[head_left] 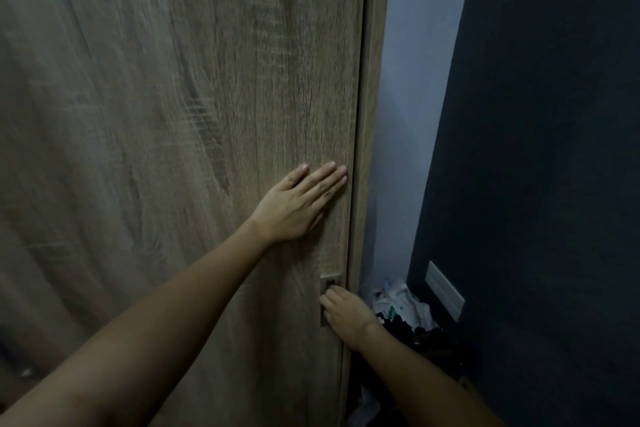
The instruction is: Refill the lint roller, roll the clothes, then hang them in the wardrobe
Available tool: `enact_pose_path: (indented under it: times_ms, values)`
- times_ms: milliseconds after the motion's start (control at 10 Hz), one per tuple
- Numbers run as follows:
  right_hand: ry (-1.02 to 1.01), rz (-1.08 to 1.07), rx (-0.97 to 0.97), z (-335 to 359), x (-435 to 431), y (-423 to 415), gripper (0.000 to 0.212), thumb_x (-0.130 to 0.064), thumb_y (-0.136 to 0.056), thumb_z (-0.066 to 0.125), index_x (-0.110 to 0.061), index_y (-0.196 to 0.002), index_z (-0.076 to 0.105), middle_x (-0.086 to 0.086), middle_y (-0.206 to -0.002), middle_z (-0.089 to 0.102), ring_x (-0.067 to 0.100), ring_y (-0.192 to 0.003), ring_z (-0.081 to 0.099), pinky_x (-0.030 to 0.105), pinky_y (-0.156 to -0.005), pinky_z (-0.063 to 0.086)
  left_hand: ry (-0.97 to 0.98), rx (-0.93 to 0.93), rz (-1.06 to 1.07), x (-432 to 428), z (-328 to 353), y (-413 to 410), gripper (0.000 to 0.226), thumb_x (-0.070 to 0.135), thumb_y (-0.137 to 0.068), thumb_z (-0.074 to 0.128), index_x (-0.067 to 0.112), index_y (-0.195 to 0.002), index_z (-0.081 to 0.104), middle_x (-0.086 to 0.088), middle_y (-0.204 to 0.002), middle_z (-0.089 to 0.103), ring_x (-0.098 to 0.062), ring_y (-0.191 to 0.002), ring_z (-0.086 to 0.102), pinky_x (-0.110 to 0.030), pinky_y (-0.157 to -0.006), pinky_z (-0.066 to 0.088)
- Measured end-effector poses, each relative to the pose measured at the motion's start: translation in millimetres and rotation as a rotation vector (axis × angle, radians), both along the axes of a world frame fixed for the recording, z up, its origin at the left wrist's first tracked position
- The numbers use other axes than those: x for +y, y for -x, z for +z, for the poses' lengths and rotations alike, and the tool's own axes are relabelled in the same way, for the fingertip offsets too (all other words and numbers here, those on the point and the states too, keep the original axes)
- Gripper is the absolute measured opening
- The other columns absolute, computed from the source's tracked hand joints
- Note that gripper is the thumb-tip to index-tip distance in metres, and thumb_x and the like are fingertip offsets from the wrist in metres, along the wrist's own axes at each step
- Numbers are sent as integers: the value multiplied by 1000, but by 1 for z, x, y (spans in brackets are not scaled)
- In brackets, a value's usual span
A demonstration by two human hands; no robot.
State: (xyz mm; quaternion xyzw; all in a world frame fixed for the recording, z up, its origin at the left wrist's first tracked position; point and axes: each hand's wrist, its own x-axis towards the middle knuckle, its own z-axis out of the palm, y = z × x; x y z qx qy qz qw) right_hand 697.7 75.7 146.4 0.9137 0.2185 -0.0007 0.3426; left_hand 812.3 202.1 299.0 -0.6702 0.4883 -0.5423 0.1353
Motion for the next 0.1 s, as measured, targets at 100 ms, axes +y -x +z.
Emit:
enact_pose_path:
  times_ms: [100]
  values:
    - [-405,-27,-88,15,-8,21,28,-20,-63,74,-13,-89,64,6,-90,65,21,-85,61,28,-83,54,102,122,-109,-7,-4,28,61,29,-87,36,6,-143,28,-9,-149,26,-25,-141,21,-38,-116,8]
